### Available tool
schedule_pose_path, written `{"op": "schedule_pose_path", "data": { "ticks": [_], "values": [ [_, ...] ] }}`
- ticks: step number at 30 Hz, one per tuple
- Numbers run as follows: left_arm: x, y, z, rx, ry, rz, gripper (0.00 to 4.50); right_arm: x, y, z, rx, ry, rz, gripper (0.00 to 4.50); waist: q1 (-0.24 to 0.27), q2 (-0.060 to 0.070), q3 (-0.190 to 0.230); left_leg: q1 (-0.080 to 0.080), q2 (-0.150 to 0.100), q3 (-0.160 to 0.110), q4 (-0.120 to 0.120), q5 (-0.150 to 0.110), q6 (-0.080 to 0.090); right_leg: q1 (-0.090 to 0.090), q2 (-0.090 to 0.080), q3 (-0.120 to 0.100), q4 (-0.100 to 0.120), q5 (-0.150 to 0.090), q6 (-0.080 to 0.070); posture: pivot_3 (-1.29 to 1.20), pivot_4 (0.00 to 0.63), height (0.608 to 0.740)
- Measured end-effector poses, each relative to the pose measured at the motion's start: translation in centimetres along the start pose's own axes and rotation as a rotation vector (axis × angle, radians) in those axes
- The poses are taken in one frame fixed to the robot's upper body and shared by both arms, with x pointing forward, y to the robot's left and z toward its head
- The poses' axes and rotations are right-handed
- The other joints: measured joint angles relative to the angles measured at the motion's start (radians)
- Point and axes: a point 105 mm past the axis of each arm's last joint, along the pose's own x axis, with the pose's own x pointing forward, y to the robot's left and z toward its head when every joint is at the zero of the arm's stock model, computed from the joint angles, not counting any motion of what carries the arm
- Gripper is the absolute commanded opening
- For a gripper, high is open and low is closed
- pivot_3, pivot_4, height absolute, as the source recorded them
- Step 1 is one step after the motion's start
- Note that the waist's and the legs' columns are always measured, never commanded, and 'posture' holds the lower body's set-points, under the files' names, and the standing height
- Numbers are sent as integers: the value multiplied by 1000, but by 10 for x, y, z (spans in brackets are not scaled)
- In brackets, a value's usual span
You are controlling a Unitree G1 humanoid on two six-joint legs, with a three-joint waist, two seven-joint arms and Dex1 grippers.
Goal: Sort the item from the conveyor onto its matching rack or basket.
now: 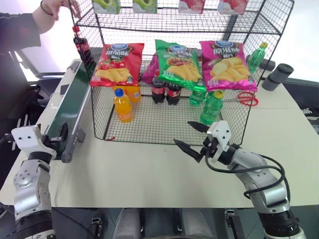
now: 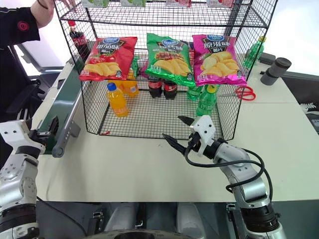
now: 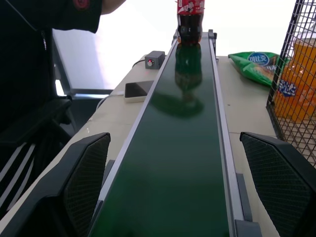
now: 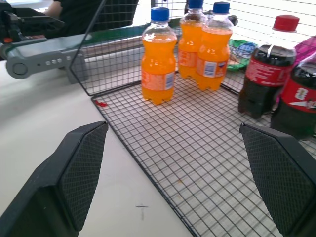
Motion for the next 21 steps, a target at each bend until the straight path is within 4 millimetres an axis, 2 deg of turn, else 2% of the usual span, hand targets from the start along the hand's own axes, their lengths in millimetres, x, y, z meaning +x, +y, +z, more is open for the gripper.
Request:
{"op": "schedule_pose_path", "data": {
  "ticks": [21],
  "values": [
    [1, -2, -5, -4, -8, 39, 4500, 1, -3, -1, -16, -10, -26, 4450, 1, 0, 0, 0, 0, 0, 0, 0, 0, 0, 0, 0, 0, 0, 0, 0, 150, 740]
  ]
}}
